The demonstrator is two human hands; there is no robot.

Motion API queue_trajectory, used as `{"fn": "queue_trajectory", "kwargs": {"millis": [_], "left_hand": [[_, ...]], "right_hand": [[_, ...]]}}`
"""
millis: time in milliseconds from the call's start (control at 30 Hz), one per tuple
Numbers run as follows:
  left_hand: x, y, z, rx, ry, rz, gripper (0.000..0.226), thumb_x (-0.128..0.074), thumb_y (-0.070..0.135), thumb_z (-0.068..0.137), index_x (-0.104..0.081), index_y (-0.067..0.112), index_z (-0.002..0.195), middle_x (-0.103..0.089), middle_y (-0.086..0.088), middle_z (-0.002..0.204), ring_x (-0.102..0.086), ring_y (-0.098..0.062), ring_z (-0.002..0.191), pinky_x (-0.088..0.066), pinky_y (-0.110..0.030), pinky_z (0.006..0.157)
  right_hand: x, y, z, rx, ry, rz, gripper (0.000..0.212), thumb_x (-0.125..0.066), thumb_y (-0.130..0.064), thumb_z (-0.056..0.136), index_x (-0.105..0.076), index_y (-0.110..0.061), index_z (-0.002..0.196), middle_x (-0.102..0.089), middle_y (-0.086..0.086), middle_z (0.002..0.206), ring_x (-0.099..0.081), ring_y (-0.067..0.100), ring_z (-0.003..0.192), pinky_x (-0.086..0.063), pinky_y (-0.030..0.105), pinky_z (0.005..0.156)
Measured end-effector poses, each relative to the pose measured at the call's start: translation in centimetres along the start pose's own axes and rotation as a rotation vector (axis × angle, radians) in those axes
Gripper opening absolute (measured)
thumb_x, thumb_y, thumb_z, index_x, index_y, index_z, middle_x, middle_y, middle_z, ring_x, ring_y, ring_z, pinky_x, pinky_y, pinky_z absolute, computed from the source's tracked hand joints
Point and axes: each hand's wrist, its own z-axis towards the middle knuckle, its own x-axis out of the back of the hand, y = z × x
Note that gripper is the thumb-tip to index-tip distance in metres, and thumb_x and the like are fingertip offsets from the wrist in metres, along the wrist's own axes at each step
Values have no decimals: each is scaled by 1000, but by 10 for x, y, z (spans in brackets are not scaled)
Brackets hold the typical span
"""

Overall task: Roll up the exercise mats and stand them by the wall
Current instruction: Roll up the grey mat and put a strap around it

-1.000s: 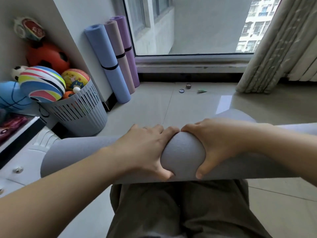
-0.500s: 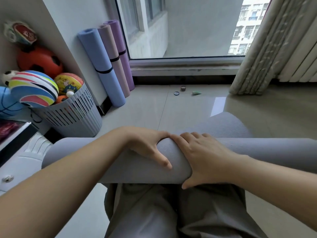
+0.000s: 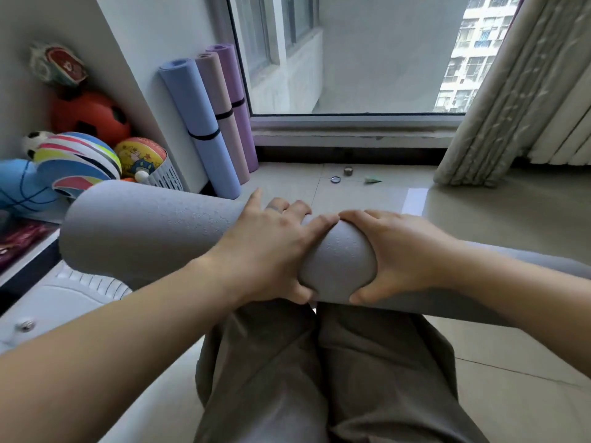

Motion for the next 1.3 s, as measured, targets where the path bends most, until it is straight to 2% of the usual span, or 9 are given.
{"fn": "queue_trajectory", "kwargs": {"millis": [200,400,533,633,733,867,967,1133,1300], "left_hand": [[-4,16,-32,-24,-109,-100,99,-53,79,60,-10,39,140,-48,6,126,-49,-20,112,-35,-41,97],[-32,21,-44,4,-227,-298,96,-56,75,61,-13,43,141,-47,10,124,-49,-16,114,-34,-37,102],[-36,4,-30,44,-344,-461,94,-64,74,55,-19,52,135,-50,13,122,-49,-13,114,-39,-33,99],[-39,-10,-13,39,-459,-611,90,-72,71,54,-27,57,131,-52,21,126,-51,-6,115,-43,-34,99],[-35,-20,-4,58,-518,-682,87,-73,68,62,-32,53,136,-51,24,128,-51,-2,117,-43,-31,101],[-38,-16,-17,78,-343,-376,103,-62,78,62,-14,44,147,-38,13,142,-38,-13,130,-29,-40,110],[-49,-4,-30,23,-249,-199,113,-61,78,58,2,43,145,-33,8,143,-38,-18,128,-28,-47,109],[-32,-13,-22,40,-157,-226,104,-58,76,60,-5,45,143,-43,8,135,-45,-18,119,-35,-41,100],[13,-27,-22,52,-7,-225,103,-56,76,58,-8,45,143,-43,12,134,-45,-14,119,-34,-39,102]], "right_hand": [[-1,-16,-19,89,-206,-2,103,-71,-74,52,-28,-37,138,-52,-19,126,-54,7,108,-45,24,87],[-25,-21,-15,80,-353,60,106,-72,-72,58,-23,-33,143,-46,-12,136,-47,9,118,-41,29,98],[-22,-30,-23,97,-253,-130,112,-61,-75,64,-10,-24,149,-32,-5,145,-36,18,128,-33,37,106],[-29,-41,-25,120,-209,-167,115,-62,-78,61,-13,-21,148,-36,-3,138,-39,20,120,-37,39,101],[-35,-37,-13,77,-244,-137,118,-68,-78,57,-15,-21,146,-38,-2,137,-40,20,121,-39,40,100],[-32,-24,7,23,-313,-30,121,-74,-76,51,-19,-24,145,-43,-2,137,-46,21,122,-40,38,102],[-33,-20,16,38,-317,-26,112,-76,-75,49,-30,-24,138,-53,-3,127,-53,19,113,-44,36,96],[-9,-18,30,59,-343,-91,104,-73,-78,47,-36,-28,130,-59,-3,116,-59,19,100,-50,38,87],[49,-21,37,67,-244,-196,112,-61,-89,33,-35,-34,127,-60,-7,109,-58,18,93,-52,41,82]]}}
